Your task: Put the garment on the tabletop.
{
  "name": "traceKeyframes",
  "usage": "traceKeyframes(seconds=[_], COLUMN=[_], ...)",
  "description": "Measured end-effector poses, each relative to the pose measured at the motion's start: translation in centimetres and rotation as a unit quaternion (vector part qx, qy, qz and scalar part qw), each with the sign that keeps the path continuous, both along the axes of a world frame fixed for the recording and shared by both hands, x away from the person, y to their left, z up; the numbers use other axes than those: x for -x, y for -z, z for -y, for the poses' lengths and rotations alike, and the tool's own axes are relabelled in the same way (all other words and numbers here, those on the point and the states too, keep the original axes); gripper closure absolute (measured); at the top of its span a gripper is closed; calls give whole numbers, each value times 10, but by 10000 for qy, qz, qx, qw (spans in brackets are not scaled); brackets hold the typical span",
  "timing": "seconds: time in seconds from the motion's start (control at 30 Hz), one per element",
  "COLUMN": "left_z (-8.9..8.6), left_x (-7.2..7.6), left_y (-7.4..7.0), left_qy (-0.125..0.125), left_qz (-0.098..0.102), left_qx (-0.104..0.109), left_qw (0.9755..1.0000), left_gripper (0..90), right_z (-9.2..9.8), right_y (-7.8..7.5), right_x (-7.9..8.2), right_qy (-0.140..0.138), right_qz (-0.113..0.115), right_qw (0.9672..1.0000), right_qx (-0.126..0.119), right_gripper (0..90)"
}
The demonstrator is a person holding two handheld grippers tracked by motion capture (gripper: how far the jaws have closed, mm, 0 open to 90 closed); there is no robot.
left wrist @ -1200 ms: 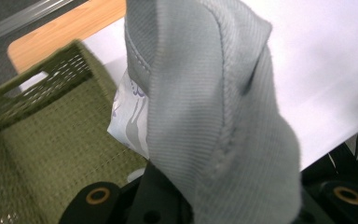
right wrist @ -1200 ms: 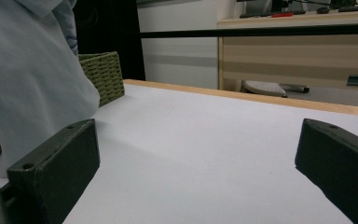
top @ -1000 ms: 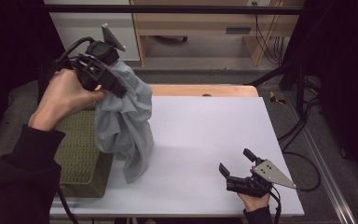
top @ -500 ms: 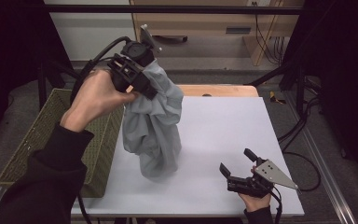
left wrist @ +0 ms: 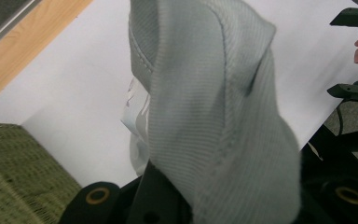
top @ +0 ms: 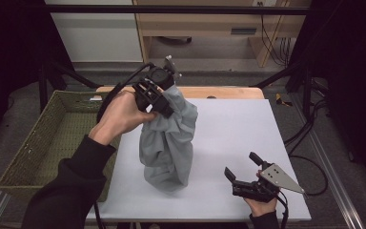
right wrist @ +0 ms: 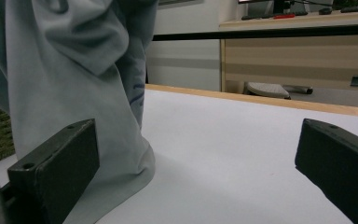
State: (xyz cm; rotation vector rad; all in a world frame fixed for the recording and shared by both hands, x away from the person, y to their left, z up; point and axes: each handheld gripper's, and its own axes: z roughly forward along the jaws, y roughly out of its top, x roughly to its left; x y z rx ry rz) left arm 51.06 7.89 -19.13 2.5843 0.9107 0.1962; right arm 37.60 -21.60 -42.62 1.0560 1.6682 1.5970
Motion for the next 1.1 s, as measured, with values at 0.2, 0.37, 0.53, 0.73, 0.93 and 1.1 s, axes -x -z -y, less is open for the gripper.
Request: traceKeyframes(seconds=[0.2,0.37,0.53,0.73,0.93,1.1], left_z=[7,10,12,14,19,22], left_x=[-3,-6,-8,-10,-11,-11], left_y=[23,43,63,77,99,115], left_qy=[22,127,218,185,293,351], left_qz=[-158,-280,-309,-426,-532,-610], left_qx=[22,46,-64,15,-49,-55], left_qw=[9999,9995,9993,9989,9981,9975], left_gripper=[810,805,802,795,774,769], right_z=[3,3,3,3,3,3], right_y=[0,-1,0,0,1,0], right_x=[1,1,0,0,0,0], right_qy=[-7,5,-20,-17,-13,-13], right_qz=[28,19,26,33,42,-37], right_qw=[10000,10000,10000,10000,10000,10000], right_qx=[70,24,40,68,82,21], right_gripper=[1,2,2,2,1,2])
